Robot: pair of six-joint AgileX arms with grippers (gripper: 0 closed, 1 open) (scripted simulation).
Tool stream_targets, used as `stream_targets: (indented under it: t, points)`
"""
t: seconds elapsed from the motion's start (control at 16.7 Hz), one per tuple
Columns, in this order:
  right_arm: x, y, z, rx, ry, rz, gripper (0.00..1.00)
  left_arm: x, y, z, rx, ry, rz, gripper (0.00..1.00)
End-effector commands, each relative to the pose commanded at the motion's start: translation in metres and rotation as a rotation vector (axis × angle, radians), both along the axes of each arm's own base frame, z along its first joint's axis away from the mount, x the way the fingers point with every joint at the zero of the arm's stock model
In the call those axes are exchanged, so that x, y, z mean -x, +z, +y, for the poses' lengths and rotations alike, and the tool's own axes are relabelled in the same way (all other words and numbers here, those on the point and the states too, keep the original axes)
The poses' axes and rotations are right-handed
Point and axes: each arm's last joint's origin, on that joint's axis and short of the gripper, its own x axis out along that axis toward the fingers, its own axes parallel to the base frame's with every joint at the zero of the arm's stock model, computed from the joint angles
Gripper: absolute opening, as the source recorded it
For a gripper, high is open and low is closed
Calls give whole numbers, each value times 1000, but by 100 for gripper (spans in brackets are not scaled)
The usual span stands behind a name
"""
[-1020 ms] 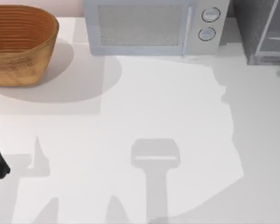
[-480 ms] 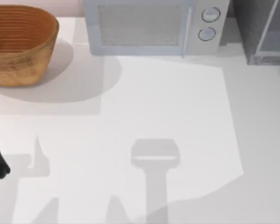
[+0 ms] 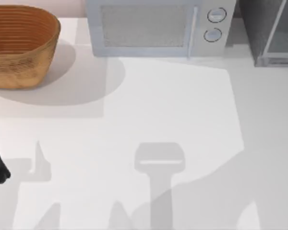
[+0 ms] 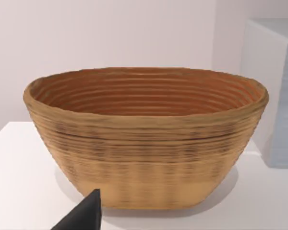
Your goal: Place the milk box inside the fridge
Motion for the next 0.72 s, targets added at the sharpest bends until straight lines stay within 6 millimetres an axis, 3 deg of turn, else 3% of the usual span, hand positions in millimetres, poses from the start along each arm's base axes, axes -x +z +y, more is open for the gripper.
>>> stream_targets:
  t: [0.3,0.66,0.72]
  points:
    - [-42,4,2,-7,-3,29,0,0,0,0,0,0,0,100]
    - [-47,3,3,-10,-2,39,0,0,0,0,0,0,0,100]
    - [-47,3,3,-10,-2,39,8,0,0,0,0,0,0,100]
